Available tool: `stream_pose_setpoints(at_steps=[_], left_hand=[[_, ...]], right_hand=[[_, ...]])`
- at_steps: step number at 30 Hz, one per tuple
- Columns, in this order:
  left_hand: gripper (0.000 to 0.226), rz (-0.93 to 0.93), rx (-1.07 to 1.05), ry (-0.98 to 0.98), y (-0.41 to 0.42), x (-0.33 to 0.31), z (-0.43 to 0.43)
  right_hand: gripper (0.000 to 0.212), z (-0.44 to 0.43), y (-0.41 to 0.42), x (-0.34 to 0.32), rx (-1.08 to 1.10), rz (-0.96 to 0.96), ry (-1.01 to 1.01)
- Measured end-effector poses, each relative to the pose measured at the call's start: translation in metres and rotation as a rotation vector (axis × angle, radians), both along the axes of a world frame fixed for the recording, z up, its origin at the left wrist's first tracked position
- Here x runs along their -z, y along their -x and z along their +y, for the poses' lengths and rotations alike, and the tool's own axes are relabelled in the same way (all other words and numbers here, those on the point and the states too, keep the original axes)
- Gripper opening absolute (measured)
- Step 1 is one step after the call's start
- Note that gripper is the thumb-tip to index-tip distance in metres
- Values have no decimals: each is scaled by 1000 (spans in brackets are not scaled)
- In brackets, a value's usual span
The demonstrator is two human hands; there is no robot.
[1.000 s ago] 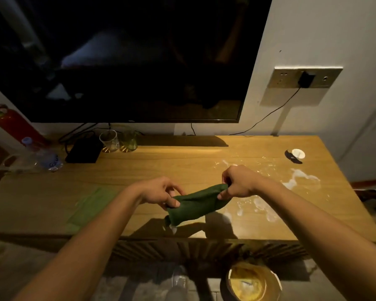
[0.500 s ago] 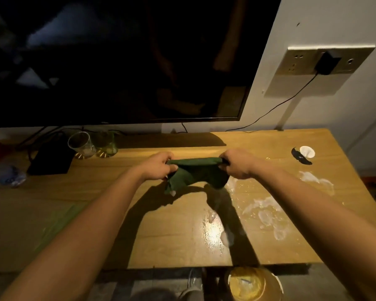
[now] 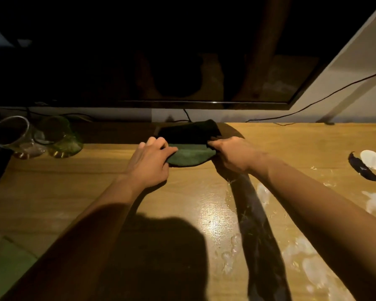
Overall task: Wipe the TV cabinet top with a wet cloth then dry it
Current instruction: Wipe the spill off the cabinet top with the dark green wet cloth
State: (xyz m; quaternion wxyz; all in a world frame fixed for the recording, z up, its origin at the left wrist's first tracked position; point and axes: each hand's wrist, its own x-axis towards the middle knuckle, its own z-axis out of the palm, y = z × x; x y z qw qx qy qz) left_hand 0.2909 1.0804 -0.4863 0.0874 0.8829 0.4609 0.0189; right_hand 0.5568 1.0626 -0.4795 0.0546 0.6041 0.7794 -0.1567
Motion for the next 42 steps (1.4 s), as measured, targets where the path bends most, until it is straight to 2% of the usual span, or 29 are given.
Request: stream_pose_setpoints(at_steps=[3,6,11,20,33,42], left_hand=[[38,14,15,-43,-1,-4,3],[27,-92,-73,83,-5,-7,4],[55,-98,-186,160,-5,-1,-10],[53,-27,-296,325,-22,11,-73],[54,46,-376,340,-49,0,-216],[54,-21,-473,381,-68,-7,-301]], right_hand=[[58,-2,-2,1,-35,3,10],[54,1,-2,-2,-56,26,43],[51,-2,-14,2,-10,77,98],[52,-63,-38,1,-60,20,159],[54,-170,-56,2,-144,26,191],[53,-232,-66,-5,-189,27,233]])
